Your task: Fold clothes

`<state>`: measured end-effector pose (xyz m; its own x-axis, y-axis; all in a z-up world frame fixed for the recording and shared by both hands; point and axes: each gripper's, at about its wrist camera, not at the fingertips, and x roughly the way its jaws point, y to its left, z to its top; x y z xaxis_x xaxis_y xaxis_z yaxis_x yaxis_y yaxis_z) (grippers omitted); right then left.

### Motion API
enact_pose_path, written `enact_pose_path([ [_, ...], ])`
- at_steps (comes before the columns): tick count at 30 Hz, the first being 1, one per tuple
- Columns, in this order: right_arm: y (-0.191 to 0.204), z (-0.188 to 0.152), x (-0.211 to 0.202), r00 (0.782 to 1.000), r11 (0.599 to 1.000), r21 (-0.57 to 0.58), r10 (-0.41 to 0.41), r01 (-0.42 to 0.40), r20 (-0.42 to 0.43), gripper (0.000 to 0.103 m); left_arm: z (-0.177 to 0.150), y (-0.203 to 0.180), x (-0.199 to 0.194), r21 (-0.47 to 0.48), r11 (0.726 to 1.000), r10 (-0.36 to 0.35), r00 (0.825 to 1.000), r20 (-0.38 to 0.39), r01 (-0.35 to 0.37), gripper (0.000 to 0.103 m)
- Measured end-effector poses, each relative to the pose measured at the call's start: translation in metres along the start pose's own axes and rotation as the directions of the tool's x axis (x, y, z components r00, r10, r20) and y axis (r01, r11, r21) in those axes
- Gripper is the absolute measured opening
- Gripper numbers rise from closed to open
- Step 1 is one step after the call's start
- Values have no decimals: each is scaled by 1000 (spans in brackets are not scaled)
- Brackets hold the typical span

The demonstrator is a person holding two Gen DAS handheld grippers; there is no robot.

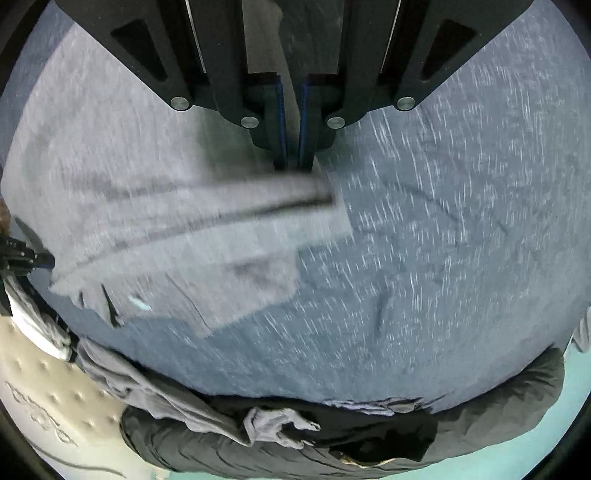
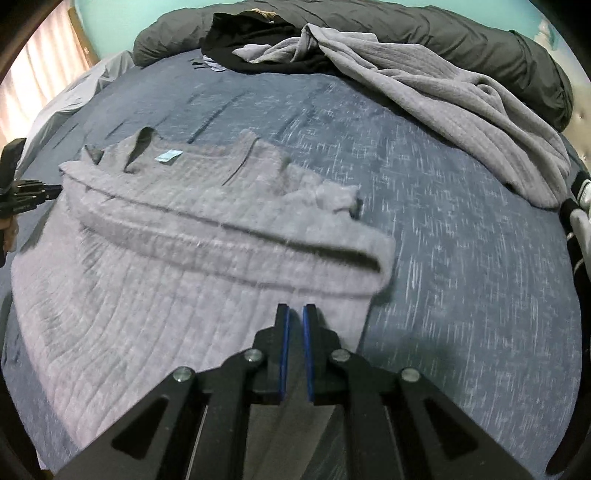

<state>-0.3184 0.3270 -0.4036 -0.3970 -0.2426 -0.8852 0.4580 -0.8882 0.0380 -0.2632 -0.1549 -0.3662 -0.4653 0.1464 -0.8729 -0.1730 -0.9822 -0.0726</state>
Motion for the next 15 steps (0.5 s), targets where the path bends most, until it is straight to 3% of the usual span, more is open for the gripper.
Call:
enact_pose_path([
  [7,-16,46,13,998,997,64,-56,54,26,7,39,21,17,-97,995,15,1000,23,-13,7],
  [12,-40,68,10,991,979,181,-107,91,78,7,54,53,18,-269,963,-9,997,75,29,6],
  [14,-51,70,5,989,967,243,-105,78,100,11,53,55,17,-282,957,-41,996,83,64,8],
  [15,-55,68,3,990,964,261,-91,60,109,19,51,54,18,-275,959,-53,995,80,73,15],
])
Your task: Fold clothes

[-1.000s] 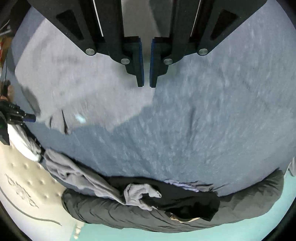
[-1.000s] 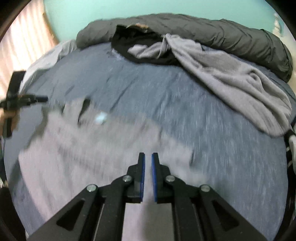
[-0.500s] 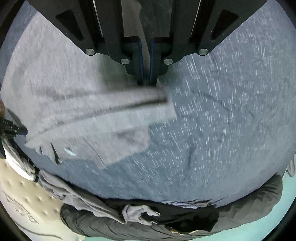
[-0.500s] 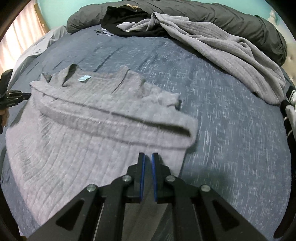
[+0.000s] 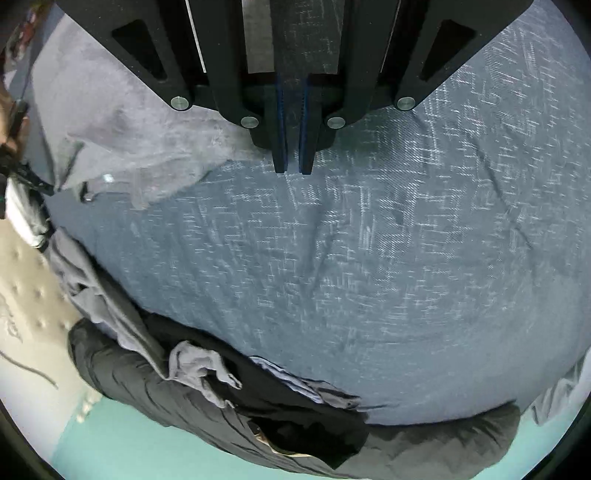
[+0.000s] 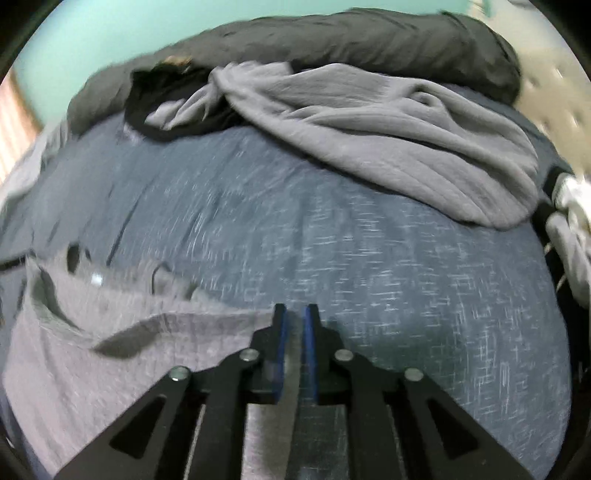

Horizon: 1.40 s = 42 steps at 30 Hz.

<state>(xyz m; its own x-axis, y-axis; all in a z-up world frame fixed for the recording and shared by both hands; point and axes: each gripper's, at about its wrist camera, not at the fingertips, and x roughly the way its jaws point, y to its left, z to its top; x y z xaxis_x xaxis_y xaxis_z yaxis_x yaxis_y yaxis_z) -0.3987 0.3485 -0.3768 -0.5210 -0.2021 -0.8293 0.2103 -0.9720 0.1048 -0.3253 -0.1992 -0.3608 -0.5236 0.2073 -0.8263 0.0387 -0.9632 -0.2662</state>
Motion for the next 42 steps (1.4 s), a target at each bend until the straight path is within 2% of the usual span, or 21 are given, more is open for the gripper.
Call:
enact_pose_path([
  [1,-4,-3,0,1000,1000,11,15,-15,-3,30,-3,-2,1,15,1000,-3,1000,-8,3,30],
  [3,-11,-8,0,999,998,37,48,-48,-10,40,-9,-4,4,38,999,-6,1000,-14,7,49],
  [4,-14,-13,2,997,996,57,73,-72,-18,40,-11,-4,6,40,999,-15,1000,-16,16,50],
  [9,-16,-22,9,990,982,134,141,-136,-29,40,-18,-1,8,2,998,-66,998,2,66,48],
  [11,-11,-20,10,990,985,113,136,-132,-29,40,-19,-3,4,4,997,-78,997,19,78,38],
  [12,-10,-19,10,991,987,101,132,-128,-30,37,-21,-4,2,7,996,-85,996,24,85,31],
  [14,-8,-18,8,989,985,93,146,-143,-25,24,-21,-5,-2,2,996,-92,995,41,92,30],
  [15,-6,-17,7,989,985,88,149,-146,-19,16,-21,-4,-6,-8,994,-108,993,54,109,30],
  [17,-3,-16,3,990,987,70,142,-142,-1,13,-22,0,-13,-35,989,-139,986,88,143,32],
  [18,-2,-17,1,990,988,65,142,-142,5,8,-22,2,-17,-47,987,-149,983,110,154,32],
  [19,-2,-18,0,990,988,59,141,-141,14,6,-22,2,-19,-48,986,-152,981,117,159,37],
  [21,-2,-19,-2,989,988,56,144,-145,21,5,-22,-1,-18,-38,987,-153,982,109,158,44],
  [25,-4,-21,-6,989,988,64,139,-142,39,3,-21,-5,-12,-33,986,-161,983,84,164,44],
  [29,-3,-20,-11,989,989,52,136,-138,55,3,-23,3,-12,-81,981,-170,982,87,177,44],
  [33,-5,-20,-15,989,990,51,130,-134,71,3,-27,12,-11,-122,979,-153,985,80,162,50],
  [38,-9,-23,-13,991,991,61,117,-122,70,3,-34,4,0,-76,987,-143,990,22,144,50],
  [41,-10,-26,-12,989,989,74,122,-128,77,3,-35,5,4,-91,983,-160,987,13,161,49],
  [42,-10,-26,-11,989,989,76,124,-130,78,3,-35,5,4,-90,982,-168,986,17,169,37],
])
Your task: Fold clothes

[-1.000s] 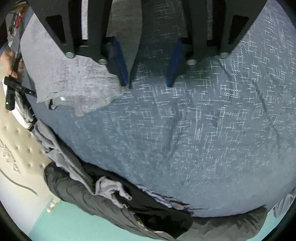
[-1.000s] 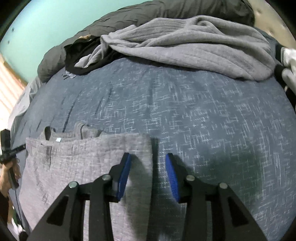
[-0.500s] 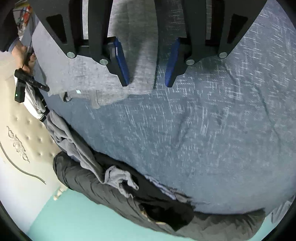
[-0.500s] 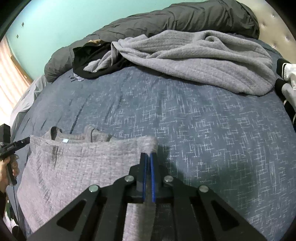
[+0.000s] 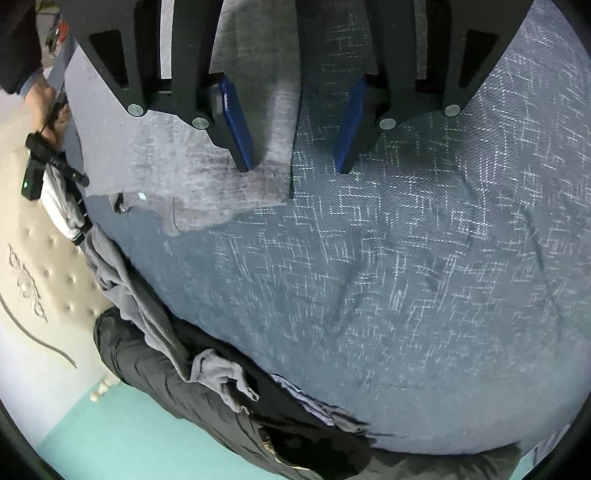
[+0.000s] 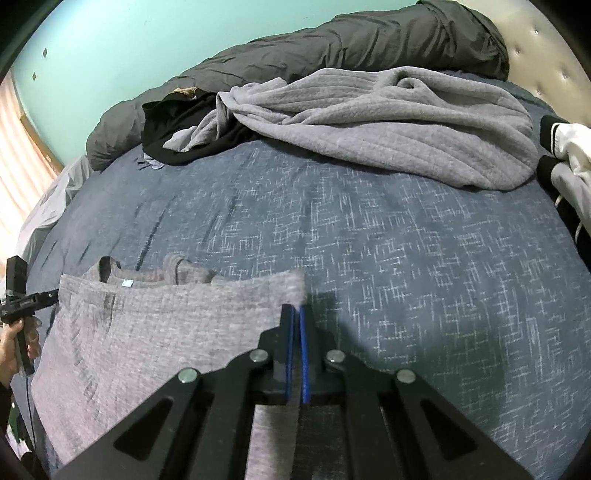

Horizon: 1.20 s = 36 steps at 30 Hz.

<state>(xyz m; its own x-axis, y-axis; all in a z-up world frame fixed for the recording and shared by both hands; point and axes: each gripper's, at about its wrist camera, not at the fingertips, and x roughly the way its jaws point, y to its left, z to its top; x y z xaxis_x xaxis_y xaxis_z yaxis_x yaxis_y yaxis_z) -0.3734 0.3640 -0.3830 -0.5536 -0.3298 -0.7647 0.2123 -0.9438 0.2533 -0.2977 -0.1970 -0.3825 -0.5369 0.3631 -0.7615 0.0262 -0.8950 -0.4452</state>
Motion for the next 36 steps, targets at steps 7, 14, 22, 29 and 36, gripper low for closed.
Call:
enact_pose_path([
  [7,2,1,-7,1000,1000,-6,10,-9,24,3,-3,-15,-15,78,996,34,998,55,-38,0],
  [14,1,8,-25,996,1000,-6,14,-14,84,3,7,-8,-45,55,998,11,993,117,-18,0],
  [22,1,7,-24,998,1000,-5,11,-11,69,2,10,-5,-17,-21,1000,7,1000,16,-7,60],
  [29,-1,4,-23,998,1000,-8,11,-10,54,2,8,-8,6,-7,1000,-1,1000,-10,1,57],
  [36,-1,4,-23,999,1000,-8,9,-9,52,2,10,-24,-8,72,997,27,999,24,-28,8],
])
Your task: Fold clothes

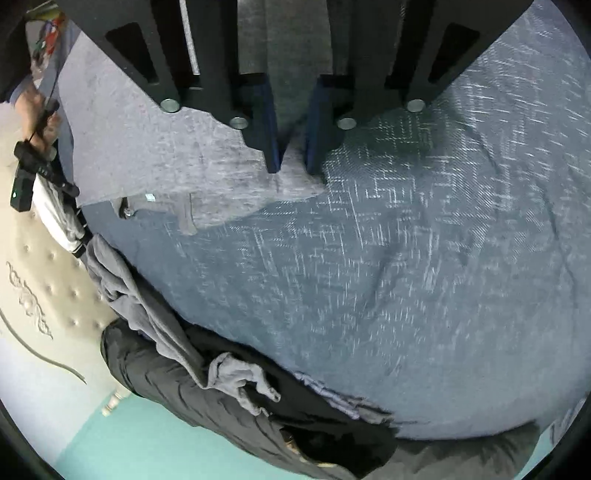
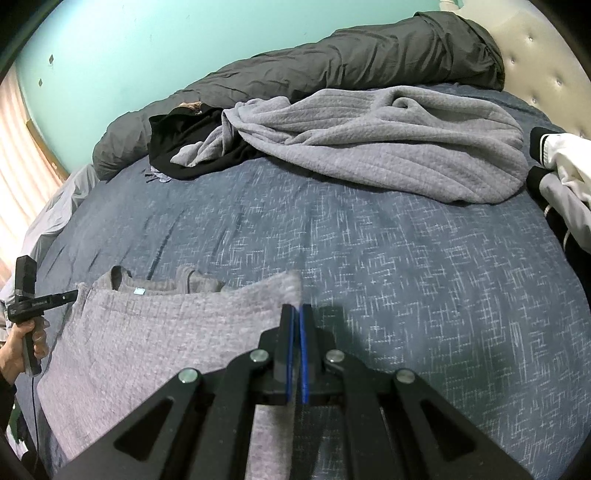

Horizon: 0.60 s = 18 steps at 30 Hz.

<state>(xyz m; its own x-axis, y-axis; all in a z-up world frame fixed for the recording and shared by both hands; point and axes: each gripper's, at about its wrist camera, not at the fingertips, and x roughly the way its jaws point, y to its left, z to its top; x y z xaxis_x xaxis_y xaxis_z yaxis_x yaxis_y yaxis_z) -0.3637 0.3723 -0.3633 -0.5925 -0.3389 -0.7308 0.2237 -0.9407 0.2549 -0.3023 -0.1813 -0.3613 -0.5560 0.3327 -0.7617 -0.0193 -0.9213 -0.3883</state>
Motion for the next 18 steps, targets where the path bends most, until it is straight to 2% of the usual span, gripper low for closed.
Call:
enact_pose_path([
  [7,-2,8,-16,998,1000,9,-14,13,61,2,16,7,-44,-22,999,33,992,119,-30,5],
  [9,-3,12,-15,998,999,20,-28,27,65,2,20,11,-40,-35,998,55,993,108,-52,6],
  [13,-2,17,6,996,996,21,-84,84,7,2,23,9,-19,-22,996,90,994,57,-89,6],
  [15,0,18,20,992,993,18,-119,120,-32,2,23,9,-7,-32,994,108,993,36,-107,9],
  [17,0,16,27,989,989,24,-142,143,-52,2,22,10,0,-49,991,127,992,20,-126,19],
  [18,0,17,28,989,989,33,-142,144,-49,3,22,12,0,-62,989,139,990,14,-137,35],
])
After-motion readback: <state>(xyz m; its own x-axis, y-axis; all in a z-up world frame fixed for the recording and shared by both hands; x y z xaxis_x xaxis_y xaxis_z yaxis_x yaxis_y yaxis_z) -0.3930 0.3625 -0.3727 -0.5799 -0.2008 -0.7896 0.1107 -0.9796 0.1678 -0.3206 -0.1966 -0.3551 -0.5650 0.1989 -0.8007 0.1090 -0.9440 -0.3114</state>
